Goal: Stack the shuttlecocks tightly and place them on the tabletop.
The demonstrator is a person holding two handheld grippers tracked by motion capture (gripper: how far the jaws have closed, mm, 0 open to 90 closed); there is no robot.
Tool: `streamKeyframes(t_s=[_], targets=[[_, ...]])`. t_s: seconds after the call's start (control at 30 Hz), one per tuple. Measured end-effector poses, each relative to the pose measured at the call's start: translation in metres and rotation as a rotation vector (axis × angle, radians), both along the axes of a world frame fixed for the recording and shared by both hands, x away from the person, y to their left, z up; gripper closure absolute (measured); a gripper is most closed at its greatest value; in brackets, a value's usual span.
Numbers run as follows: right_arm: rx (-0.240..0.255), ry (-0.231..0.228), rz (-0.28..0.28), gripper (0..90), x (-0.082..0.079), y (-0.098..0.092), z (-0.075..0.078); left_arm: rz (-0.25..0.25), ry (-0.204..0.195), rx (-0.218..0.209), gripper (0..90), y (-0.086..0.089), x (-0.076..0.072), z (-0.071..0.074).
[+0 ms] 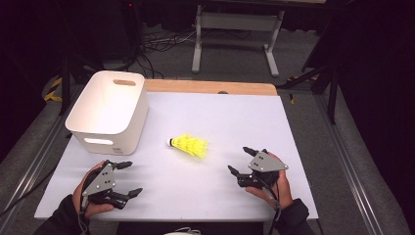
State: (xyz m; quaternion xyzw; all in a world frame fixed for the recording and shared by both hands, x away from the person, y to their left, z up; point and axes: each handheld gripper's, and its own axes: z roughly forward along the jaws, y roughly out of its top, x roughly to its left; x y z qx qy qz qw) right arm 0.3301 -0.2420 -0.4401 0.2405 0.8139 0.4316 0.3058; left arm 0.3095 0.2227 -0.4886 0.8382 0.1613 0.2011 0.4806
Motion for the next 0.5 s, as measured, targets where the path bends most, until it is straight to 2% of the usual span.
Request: streamKeyframes(t_s=[0.03, 0.13, 0.33, 0.43, 0.5], targets=[[0.015, 0.005, -0.007, 21.8, -0.001, -0.004, -0.003, 0.002, -0.001, -0.002, 12.0, 0.0, 0.0, 0.0], [0.005, 0.008, -0.024, 20.0, -0.002, -0.008, -0.008, 0.006, -0.001, -0.006, 12.0, 0.002, 0.001, 0.001], [0.04, 0.016, -0.045, 17.9, -0.006, -0.019, -0.017, 0.014, -0.001, -0.018, 11.5, 0.003, 0.003, 0.0], [0.021, 0.016, -0.055, 16.4, -0.008, -0.021, -0.022, 0.019, 0.001, -0.015, 11.4, 0.004, 0.003, 0.0], [0.037, 0.028, -0.054, 12.0, -0.009, -0.025, -0.027, 0.025, -0.003, -0.02, 11.1, 0.006, 0.002, 0.0]])
